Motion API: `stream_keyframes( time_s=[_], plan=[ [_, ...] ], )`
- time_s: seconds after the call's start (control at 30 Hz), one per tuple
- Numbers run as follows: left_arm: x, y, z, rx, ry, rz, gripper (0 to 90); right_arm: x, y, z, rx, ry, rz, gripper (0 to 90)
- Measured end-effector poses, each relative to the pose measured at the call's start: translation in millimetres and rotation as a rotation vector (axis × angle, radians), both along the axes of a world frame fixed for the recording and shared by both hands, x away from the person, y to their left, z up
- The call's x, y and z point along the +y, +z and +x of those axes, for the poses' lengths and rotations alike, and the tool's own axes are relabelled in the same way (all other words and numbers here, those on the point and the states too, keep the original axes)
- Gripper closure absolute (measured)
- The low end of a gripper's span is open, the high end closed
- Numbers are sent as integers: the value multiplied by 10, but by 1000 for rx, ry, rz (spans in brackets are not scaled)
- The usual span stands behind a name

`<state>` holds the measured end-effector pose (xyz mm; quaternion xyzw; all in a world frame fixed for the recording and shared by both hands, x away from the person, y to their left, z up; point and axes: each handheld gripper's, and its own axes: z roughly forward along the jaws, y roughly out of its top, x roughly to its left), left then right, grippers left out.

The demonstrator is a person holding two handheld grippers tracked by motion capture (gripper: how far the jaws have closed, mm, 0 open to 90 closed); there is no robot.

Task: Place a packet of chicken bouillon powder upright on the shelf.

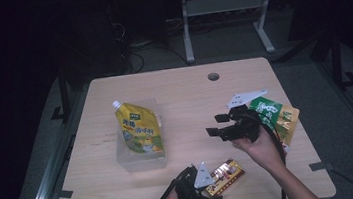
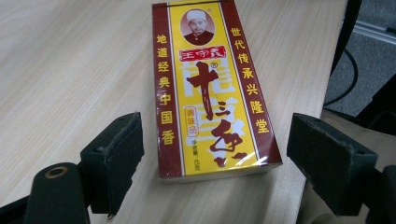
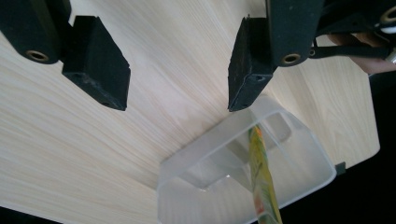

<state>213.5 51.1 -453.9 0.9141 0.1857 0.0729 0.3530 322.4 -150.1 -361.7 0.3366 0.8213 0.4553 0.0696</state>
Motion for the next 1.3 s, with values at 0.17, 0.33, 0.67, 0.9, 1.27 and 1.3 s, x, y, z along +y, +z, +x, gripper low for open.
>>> stream_keyframes(
  time_s=[0.17, 0.33, 0.67, 0.9, 1.27, 1.3],
  plan=[
    [-53, -27, 3, -8, 1, 30, 211, -140, -43, -60, -5, -25, -3, 370],
    [-76, -53, 5, -5, -1, 55, 270, -247, -84, -122, -3, -43, -9, 365],
    [-77, -40, -4, -24, 11, 68, 317, -387, -186, -184, 15, -74, 3, 350],
    [-30, -13, 24, -74, 49, 50, 322, -369, -249, -175, 44, -78, 9, 337],
    [132, 203, 224, -155, 186, -8, 324, -367, -348, -111, 102, -90, 21, 303],
    [140, 217, 238, -157, 192, -12, 324, -366, -353, -107, 106, -92, 23, 301]
  ],
)
